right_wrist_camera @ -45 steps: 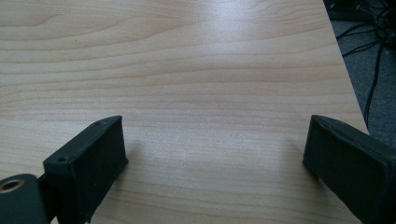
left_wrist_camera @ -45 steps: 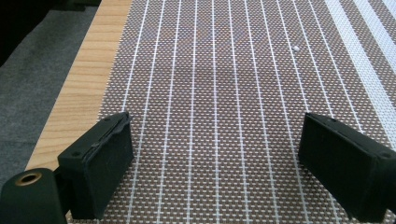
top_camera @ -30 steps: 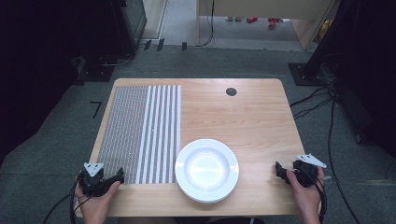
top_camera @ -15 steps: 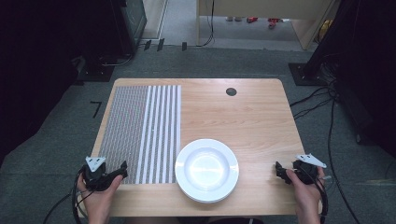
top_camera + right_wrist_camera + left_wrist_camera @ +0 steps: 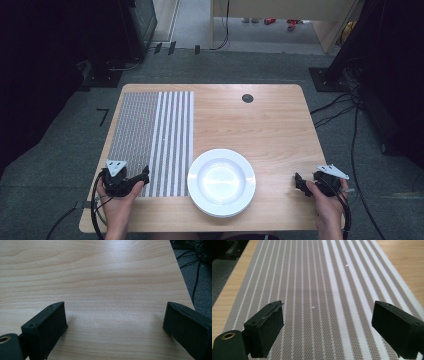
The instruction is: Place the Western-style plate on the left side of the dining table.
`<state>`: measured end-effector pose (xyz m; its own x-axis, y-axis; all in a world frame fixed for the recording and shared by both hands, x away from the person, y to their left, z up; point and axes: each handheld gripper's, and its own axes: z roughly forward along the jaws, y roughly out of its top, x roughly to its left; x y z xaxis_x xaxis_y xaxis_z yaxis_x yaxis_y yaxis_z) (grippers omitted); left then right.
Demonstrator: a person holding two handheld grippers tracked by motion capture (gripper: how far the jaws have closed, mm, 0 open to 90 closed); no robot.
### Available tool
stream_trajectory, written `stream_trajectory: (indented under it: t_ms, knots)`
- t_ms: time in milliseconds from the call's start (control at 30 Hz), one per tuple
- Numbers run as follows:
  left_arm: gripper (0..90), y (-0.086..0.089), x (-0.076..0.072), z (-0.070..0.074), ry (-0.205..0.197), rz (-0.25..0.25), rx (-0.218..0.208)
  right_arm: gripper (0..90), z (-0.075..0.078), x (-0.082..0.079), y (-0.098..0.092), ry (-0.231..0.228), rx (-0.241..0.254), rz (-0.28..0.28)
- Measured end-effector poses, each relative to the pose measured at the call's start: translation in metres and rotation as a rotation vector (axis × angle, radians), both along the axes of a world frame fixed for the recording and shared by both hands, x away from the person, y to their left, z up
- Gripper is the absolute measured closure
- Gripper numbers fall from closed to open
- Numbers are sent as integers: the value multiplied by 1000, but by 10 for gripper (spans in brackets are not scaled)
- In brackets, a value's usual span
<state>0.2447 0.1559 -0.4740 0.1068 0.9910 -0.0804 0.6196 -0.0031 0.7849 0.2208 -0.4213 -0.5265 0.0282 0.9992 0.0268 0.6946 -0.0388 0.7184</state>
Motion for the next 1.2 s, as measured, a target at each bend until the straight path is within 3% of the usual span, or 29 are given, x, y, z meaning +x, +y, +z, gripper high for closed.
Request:
stream_trajectory:
  t_ms: [233, 400, 833, 900, 1000, 1200]
  knots:
    - [104, -22, 8, 13, -31, -63, -17, 46, 0, 0, 0, 0, 0, 0]
    - [104, -34, 10, 14, -37, -104, -40, 47, 0, 0, 0, 1, 0, -1]
    - [104, -75, 11, 12, -18, -223, -61, 63, 1, 1, 4, 2, 3, -50]
    - [104, -80, 12, 12, -16, -240, -65, 155, 4, 0, 7, 4, 8, -66]
    - [104, -88, 13, 12, -12, -260, -65, 162, 12, 4, 11, -23, 52, -49]
    - [104, -98, 12, 14, -17, -287, -64, 207, 31, 15, 30, -72, 63, -32]
